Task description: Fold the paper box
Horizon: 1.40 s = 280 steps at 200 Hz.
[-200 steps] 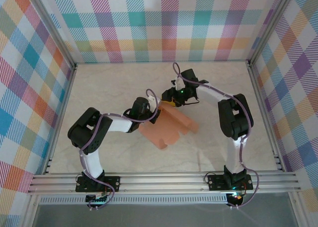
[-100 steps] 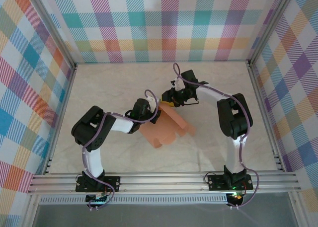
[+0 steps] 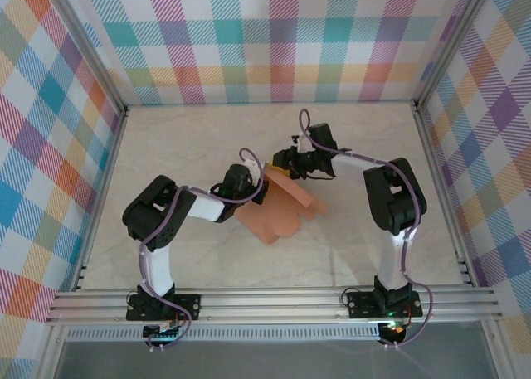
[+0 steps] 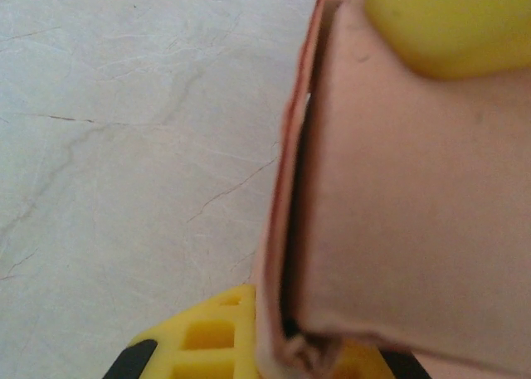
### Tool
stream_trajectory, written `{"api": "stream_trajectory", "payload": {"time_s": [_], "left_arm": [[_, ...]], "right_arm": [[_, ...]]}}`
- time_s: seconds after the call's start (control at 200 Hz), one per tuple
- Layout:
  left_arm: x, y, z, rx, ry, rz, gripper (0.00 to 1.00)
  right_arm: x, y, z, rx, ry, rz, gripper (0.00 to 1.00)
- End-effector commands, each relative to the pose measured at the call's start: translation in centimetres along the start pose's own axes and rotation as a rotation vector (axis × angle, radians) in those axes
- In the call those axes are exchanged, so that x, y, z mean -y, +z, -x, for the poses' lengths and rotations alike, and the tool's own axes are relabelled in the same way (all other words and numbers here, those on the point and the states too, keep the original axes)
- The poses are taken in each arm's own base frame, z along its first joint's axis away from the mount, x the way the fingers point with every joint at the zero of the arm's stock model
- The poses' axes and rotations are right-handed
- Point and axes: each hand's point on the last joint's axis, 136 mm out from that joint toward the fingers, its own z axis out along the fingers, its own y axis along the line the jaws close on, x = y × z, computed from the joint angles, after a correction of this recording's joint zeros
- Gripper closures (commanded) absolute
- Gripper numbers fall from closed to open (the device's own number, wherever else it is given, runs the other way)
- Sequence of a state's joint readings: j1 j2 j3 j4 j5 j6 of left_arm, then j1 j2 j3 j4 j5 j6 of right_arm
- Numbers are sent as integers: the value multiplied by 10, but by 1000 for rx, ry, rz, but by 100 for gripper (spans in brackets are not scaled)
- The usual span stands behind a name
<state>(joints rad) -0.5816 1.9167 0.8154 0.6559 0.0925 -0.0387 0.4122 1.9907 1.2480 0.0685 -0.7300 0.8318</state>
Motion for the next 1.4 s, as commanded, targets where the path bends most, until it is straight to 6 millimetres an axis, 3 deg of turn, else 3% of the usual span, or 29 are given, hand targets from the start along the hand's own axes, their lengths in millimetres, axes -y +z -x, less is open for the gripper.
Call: {"api": "stream_trajectory", "payload": {"time_s": [0.0, 0.235, 0.44, 0.635, 0.79, 0.97, 1.1, 1.2, 1.395], "left_arm": [[-7, 8, -2, -11, -58, 44, 100], [-5, 10, 0, -8, -83, 35, 100], [-3, 5, -2, -14, -43, 24, 100], [-2, 3, -6, -24, -2, 16, 100], [-3, 1, -9, -27, 47, 19, 94], [-5, -3, -6, -11, 66, 35, 79], [-6, -9, 0, 11, 64, 46, 74], [-6, -11, 2, 14, 66, 48, 75], [-6, -8, -1, -2, 41, 45, 85]], "right_arm": [[0, 20, -50, -108, 154, -8, 60], [-7, 40, -68, -95, 190, -10, 64], [10, 15, -48, -32, 134, -93, 60], [19, -7, -34, -23, 78, -87, 49], [18, -15, -32, -12, 1, -87, 43], [27, -9, -38, -50, 13, -81, 43], [31, -9, -37, -45, 20, -85, 43], [29, -9, -35, -44, 20, -76, 44], [25, -10, -34, -43, 24, -61, 46]]}}
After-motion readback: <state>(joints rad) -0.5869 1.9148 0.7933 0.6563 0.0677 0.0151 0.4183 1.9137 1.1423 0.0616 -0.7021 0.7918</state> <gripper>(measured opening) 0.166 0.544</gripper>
